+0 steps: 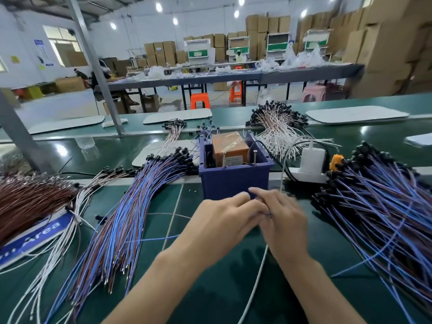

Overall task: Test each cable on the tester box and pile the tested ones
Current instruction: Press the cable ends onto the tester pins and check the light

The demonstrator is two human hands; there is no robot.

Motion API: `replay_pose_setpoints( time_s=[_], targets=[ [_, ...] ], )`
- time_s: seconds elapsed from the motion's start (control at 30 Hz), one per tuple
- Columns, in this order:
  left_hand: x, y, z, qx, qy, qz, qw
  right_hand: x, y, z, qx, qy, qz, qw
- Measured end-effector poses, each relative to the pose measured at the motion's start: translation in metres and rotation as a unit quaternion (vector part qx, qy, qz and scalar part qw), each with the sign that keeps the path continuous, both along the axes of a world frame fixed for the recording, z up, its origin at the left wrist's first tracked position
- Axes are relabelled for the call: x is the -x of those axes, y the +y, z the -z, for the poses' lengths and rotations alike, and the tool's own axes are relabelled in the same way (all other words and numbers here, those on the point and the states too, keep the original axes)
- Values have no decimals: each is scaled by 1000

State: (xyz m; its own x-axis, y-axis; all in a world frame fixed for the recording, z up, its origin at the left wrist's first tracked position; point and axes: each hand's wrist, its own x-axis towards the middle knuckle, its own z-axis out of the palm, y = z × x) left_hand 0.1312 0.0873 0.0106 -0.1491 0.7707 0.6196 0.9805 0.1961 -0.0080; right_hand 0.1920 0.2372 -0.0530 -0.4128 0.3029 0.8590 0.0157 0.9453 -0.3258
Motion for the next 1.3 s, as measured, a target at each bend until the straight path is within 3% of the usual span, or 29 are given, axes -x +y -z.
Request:
replay_pose_setpoints(
  time_s=[0.1,0.2,0.33,0.4,0.5,0.57,0.63,0.77,0.9,1.03,1.13,1.3],
  targets=[
    [6,10,7,-31,36,0,999,2,9,-2,270,55,31,961],
    [18,9,18,-69,54,-22,996,2,32,-1,395,154,26,905],
    [32,5,35,-106,49,-82,990,0,47,-7,588,278,-28,759],
    [37,6,42,-99,44,-93,990,-2,49,-10,655,275,-62,701],
    [37,10,52,-84,31,-84,992,-1,41,-13,723,223,-217,617],
    [36,10,57,-82,34,-85,992,3,31,-15,730,161,-302,592],
    [36,9,60,-106,52,-105,987,7,19,-15,713,75,-345,605],
    [35,5,59,-167,30,-114,979,17,1,-10,638,-59,-374,671],
    [26,7,60,-146,-9,-47,988,22,-6,-1,539,-62,-449,710],
    [22,8,59,-143,-24,-34,989,21,-10,5,405,-71,-453,791],
    [23,7,58,-143,-10,-37,989,18,-7,1,397,-75,-413,816],
    [24,5,57,-158,-8,-58,986,11,-6,2,423,-110,-361,824]
  ],
)
